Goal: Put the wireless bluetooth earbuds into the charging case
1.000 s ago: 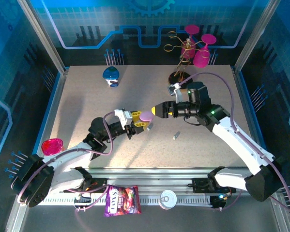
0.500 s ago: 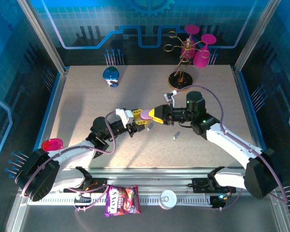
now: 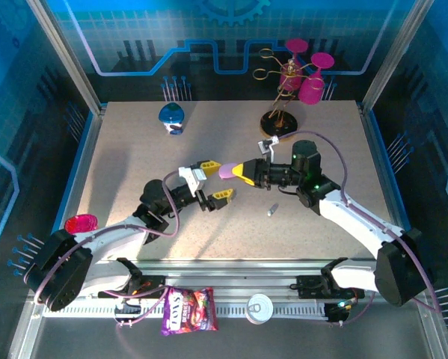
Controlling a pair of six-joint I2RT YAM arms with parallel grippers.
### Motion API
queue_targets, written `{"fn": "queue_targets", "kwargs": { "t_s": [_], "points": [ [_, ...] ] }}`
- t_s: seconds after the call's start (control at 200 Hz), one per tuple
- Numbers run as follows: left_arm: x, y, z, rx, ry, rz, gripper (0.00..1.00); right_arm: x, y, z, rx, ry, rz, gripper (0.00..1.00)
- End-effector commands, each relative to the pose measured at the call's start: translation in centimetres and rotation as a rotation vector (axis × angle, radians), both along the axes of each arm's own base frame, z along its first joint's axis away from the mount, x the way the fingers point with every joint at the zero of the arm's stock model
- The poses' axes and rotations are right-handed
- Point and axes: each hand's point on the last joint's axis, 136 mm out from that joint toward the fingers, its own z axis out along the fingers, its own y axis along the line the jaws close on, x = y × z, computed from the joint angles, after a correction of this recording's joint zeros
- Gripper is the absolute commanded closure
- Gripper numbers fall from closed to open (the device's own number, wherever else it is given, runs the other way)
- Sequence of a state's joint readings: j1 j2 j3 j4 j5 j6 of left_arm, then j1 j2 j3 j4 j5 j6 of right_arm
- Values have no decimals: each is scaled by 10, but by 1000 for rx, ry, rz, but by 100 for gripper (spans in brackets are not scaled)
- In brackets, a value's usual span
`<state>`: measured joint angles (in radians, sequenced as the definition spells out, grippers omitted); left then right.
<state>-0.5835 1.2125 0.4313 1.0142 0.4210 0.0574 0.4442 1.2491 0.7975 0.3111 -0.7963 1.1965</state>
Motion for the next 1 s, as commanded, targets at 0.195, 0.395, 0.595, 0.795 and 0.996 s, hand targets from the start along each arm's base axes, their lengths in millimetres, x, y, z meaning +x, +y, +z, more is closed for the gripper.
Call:
{"fn": "queue_targets", "kwargs": {
  "t_s": [0.195, 0.395, 0.595, 0.795, 0.996],
  "points": [
    [3, 17, -45, 130, 135, 105, 1, 59, -50, -80, -330, -98, -247, 83],
    [3, 31, -78, 214, 285, 183, 1, 103, -40, -109, -386, -126, -287, 80],
    [5, 48, -102, 307, 386, 274, 1, 138, -16, -149, -487, -112, -270, 79],
    [5, 55, -110, 336, 411, 311, 0, 166, 5, -190, -579, -77, -250, 79],
    [7, 53, -111, 338, 416, 310, 1, 180, 20, -218, -646, -59, -224, 79]
  ]
}}
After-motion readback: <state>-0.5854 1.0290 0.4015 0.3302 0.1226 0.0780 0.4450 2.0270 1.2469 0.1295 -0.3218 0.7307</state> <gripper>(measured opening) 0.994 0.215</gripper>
